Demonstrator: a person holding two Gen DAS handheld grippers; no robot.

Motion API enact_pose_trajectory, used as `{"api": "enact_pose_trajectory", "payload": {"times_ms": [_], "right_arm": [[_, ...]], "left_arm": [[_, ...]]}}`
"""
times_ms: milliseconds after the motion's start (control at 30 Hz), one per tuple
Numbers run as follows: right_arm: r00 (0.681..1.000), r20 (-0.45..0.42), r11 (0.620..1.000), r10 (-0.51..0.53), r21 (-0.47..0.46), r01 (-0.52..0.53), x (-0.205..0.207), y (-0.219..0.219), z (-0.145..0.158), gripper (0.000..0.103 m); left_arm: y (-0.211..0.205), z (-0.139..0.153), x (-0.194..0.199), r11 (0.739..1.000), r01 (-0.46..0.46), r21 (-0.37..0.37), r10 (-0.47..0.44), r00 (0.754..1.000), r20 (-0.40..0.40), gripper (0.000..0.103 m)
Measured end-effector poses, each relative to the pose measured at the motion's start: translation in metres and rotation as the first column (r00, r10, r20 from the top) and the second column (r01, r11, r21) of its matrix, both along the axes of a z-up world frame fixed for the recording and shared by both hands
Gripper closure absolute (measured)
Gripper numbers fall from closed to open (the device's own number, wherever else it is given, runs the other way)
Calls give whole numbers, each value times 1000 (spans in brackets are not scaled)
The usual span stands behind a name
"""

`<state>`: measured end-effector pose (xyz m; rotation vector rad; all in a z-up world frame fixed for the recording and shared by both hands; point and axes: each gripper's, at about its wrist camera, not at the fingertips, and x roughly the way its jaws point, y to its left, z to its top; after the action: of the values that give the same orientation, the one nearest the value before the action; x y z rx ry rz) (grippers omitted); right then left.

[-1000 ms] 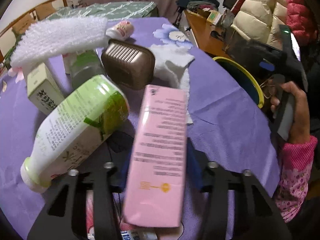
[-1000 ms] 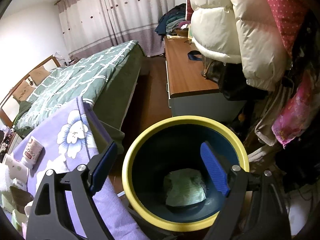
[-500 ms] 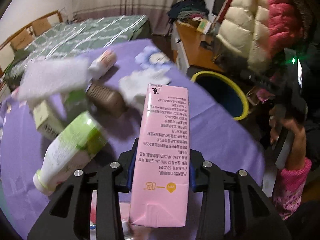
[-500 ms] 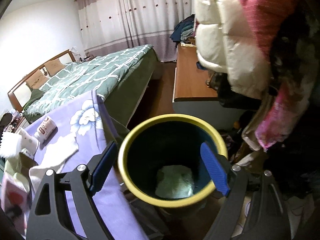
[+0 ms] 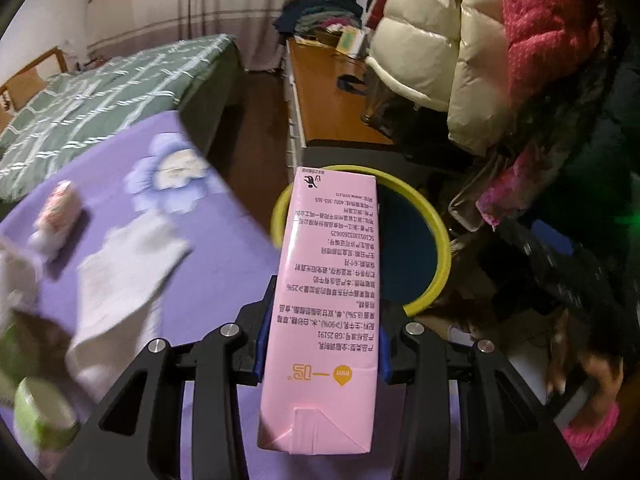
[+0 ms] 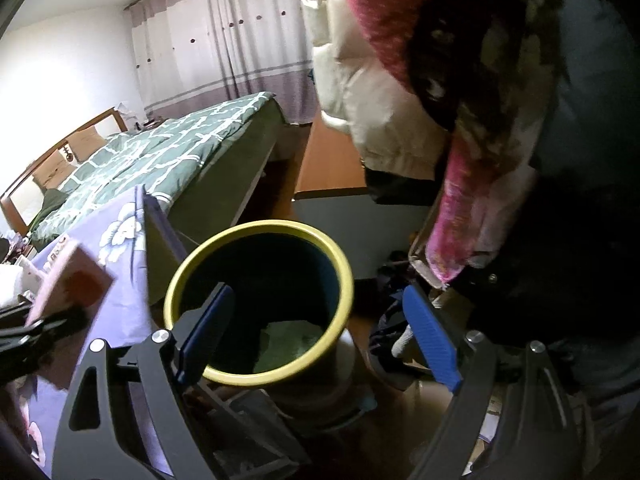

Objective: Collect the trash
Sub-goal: 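Drop the pink carton into the yellow bin by opening the left gripper, then grasp the white tissue on the table with the right gripper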

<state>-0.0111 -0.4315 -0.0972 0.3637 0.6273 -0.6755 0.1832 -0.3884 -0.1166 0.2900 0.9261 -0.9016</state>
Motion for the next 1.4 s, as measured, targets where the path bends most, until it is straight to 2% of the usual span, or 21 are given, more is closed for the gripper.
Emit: {"api": "enact_pose_trajectory", "payload": {"times_ms": [167,333,367,400,433,467,567,767,900,1000,1167,1200,1333,1400], "right_arm": [[1000,12,1000,-27,11,26,-12,-12,-2,21],[999,2,999,-46,16,46,-16,-19,-4,21],[999,0,999,-48,17,48,-15,-19,-5,21],[999,-1,999,-48,19,48,-15,-19,-6,21],[999,-2,999,-47,21,47,-15,-20,-6,21],[999,-4,999,-46,23,46,-13,-20,-7,21],[999,-5,999,-35,20,35,-9,-16,-5,21],[1000,-9,1000,23,18,-23,6,5,-4,20],[997,-18,997,78,17,-78,23,25,-5,20],[992,-24,993,121,8,-121,37,44,-3,20],[976,-35,977,215,-5,-215,70,85,1,20],[969,-38,970,244,-3,-244,80,96,1,20],[942,-57,944,329,-7,-330,115,130,-1,20],[918,-66,920,391,11,-391,140,151,-2,20]], "left_arm": [[-56,-16,11,999,30,18,-30,999,-18,63],[-94,-27,20,998,45,41,-43,999,-30,62],[-99,-29,22,998,36,44,-35,999,-28,52],[-102,-29,24,999,21,44,-20,1000,-21,25],[-103,-29,26,999,8,38,-7,1000,-9,17],[-102,-27,27,999,-11,31,11,1000,11,14],[-90,-12,25,1000,-20,4,20,999,38,14],[-11,41,12,991,-87,-99,99,987,126,10],[57,67,8,972,-175,-154,204,959,198,7],[112,77,10,949,-259,-177,296,926,235,6],[204,84,15,891,-406,-202,450,848,279,5],[224,85,17,875,-435,-212,481,830,281,5],[275,81,27,834,-500,-235,551,784,285,5],[300,77,36,812,-528,-249,583,761,287,5]]}}
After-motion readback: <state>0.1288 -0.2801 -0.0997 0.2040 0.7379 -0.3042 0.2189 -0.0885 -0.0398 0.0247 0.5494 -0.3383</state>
